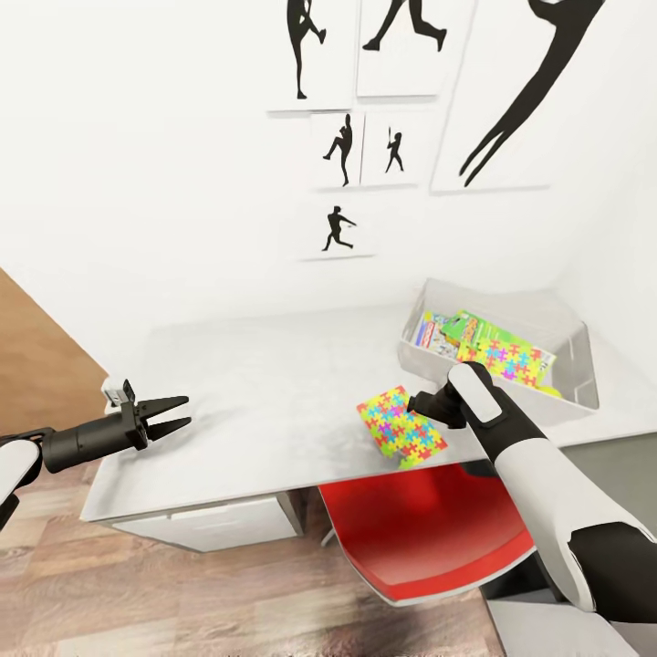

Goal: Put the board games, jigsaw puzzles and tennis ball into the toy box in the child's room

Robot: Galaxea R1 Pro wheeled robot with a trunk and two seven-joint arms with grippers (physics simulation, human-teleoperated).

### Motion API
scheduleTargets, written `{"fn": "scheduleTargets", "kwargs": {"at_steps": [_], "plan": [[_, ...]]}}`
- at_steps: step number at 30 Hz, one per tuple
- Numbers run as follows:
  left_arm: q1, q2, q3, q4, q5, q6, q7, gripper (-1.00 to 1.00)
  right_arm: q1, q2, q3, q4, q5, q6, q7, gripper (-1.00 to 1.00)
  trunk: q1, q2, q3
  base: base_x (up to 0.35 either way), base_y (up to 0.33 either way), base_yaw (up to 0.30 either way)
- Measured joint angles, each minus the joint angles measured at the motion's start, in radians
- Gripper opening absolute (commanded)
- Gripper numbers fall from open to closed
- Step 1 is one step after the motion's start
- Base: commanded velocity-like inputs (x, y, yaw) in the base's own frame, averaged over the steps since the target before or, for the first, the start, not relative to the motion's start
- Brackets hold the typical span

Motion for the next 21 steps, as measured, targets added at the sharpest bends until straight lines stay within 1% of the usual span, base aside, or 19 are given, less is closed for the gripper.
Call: {"fn": "scheduleTargets", "kwargs": {"at_steps": [9, 12, 15, 16, 18, 21], "plan": [[0.0, 0.0, 0.0, 0.0, 0.001, 0.0, -0.001, 1.0, -0.001, 0.0, 0.002, -0.016, 0.004, 0.005, 0.011, 1.0, -0.001, -0.001, -0.015, 0.0, 0.0, 0.0], [0.0, 0.0, 0.0, 0.0, 0.001, 0.0, -0.001, 1.0, -0.001, 0.0, 0.002, -0.026, -0.002, 0.001, 0.013, 1.0, 0.0, -0.001, -0.019, 0.0, 0.018, 0.0], [-0.001, 0.0, 0.0, 0.0, 0.002, 0.0, -0.001, 1.0, -0.001, -0.001, 0.002, -0.04, 0.021, 0.006, 0.012, 1.0, 0.0, -0.001, -0.024, 0.0, 0.141, 0.0], [-0.001, 0.0, 0.0, 0.0, 0.002, 0.0, -0.001, 1.0, -0.001, -0.001, 0.002, -0.042, 0.016, 0.004, 0.013, 1.0, 0.0, -0.001, -0.025, 0.0, 0.087, 0.0], [-0.001, 0.0, 0.0, 0.0, 0.002, 0.0, -0.001, 1.0, -0.001, -0.001, 0.003, -0.046, 0.024, 0.008, 0.012, 1.0, 0.0, -0.001, -0.027, 0.0, 0.045, 0.0], [-0.001, 0.0, 0.0, 0.0, 0.002, 0.0, -0.001, 1.0, -0.001, -0.001, 0.004, -0.047, 0.022, 0.006, 0.012, 1.0, 0.0, -0.001, -0.027, 0.0, 0.059, 0.0]]}}
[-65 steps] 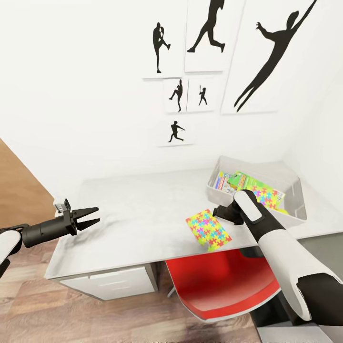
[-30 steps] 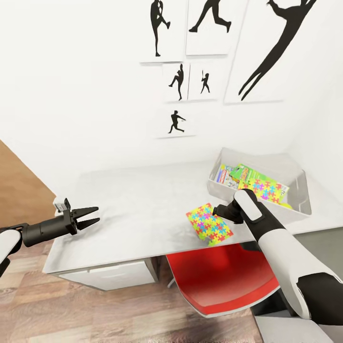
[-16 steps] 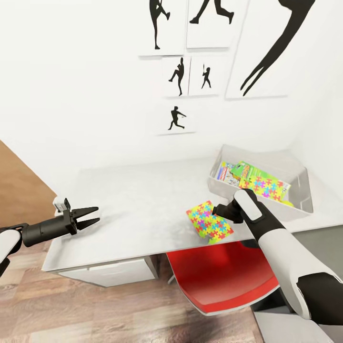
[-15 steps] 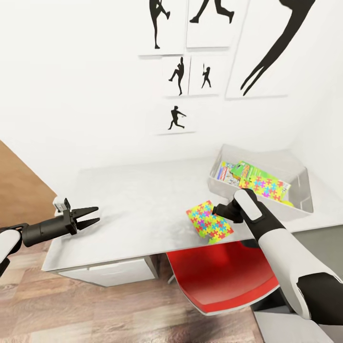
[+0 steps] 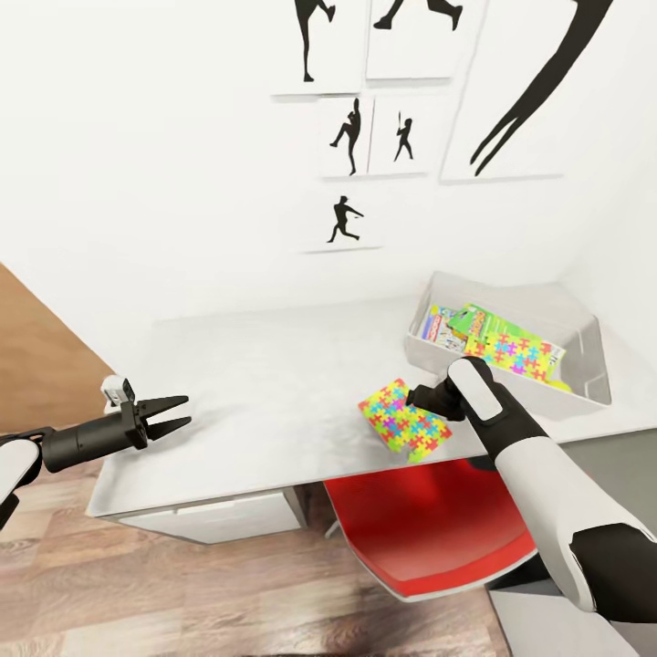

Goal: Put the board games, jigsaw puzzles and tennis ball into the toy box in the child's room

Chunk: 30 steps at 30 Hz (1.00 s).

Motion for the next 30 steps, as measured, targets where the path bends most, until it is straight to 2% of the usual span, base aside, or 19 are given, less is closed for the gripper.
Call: {"fn": "scheduleTargets", "kwargs": {"at_steps": [22, 30], "plan": [[-0.001, 0.0, 0.0, 0.0, 0.0, 0.001, 0.0, 1.0, 0.0, 0.0, 0.003, -0.001, -0.004, -0.004, 0.004, 1.0, 0.0, 0.0, 0.0, -0.05, 0.11, 0.0], [0.0, 0.001, 0.0, 0.0, 0.0, 0.002, 0.0, 1.0, 0.0, -0.001, 0.003, 0.007, 0.003, 0.0, 0.039, 1.0, 0.0, 0.0, 0.0, -0.051, 0.183, 0.0]]}}
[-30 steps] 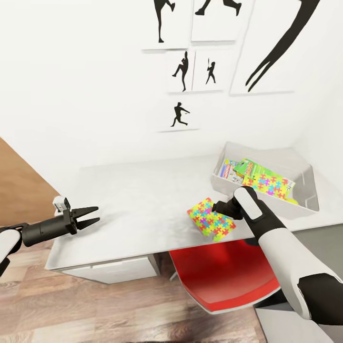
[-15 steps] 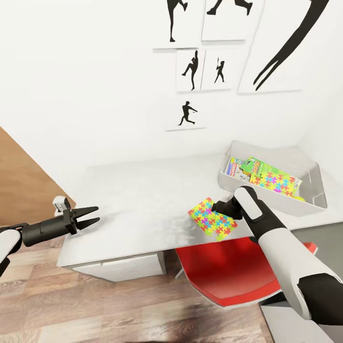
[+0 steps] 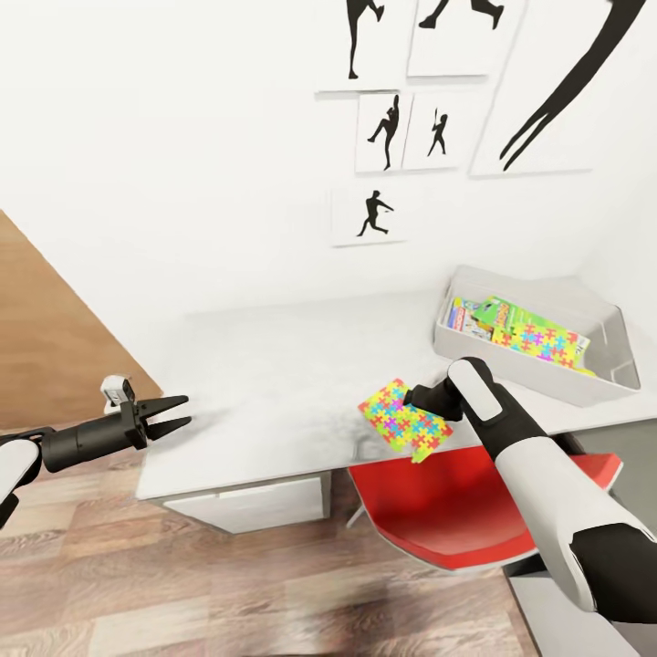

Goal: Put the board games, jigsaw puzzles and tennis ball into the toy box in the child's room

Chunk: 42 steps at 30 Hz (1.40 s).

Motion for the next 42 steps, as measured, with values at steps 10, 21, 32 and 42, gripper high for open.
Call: {"fn": "scheduleTargets", "kwargs": {"at_steps": [10, 21, 32, 42], "plan": [[0.0, 0.003, 0.0, 0.0, 0.0, 0.0, 0.0, 1.0, 0.0, 0.001, 0.0, 0.0, -0.001, 0.001, 0.002, 1.0, 0.0, 0.0, 0.0, -0.002, 0.254, 0.0], [0.0, 0.003, 0.0, 0.0, 0.0, 0.0, 0.0, 1.0, 0.0, 0.001, 0.0, 0.0, -0.001, 0.0, 0.002, 1.0, 0.0, 0.0, 0.0, 0.0, 0.277, 0.0], [0.0, 0.003, 0.0, 0.0, 0.0, 0.0, 0.0, 1.0, 0.0, 0.001, 0.0, 0.001, -0.001, 0.0, 0.003, 1.0, 0.0, 0.0, 0.0, 0.0, 0.277, 0.0], [0.0, 0.004, 0.0, 0.0, 0.0, 0.0, 0.0, 1.0, 0.0, 0.001, 0.0, 0.003, -0.005, -0.001, 0.004, 1.0, 0.0, 0.0, 0.0, 0.0, 0.277, 0.0]]}}
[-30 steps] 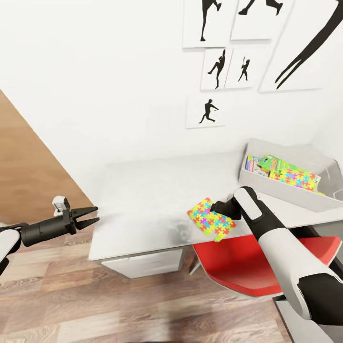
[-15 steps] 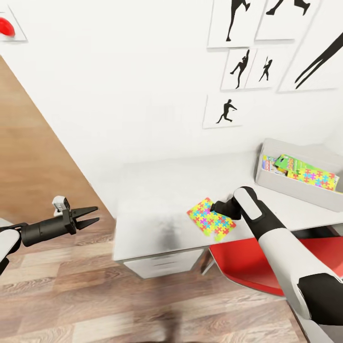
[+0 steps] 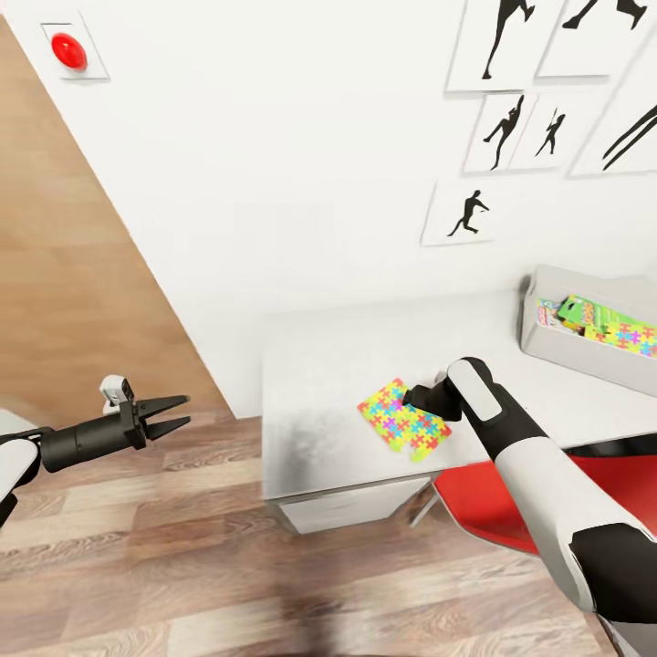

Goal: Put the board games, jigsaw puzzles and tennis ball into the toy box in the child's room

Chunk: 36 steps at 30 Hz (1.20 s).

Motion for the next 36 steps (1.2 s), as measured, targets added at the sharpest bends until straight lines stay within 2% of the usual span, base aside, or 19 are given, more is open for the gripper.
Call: {"fn": "scheduleTargets", "kwargs": {"at_steps": [36], "plan": [[0.0, 0.0, 0.0, 0.0, 0.0, 0.0, 0.0, 1.0, 0.0, 0.0, 0.001, 0.0, -0.002, -0.003, 0.002, 1.0, 0.0, 0.0, 0.0, -0.083, 0.248, 0.0]]}}
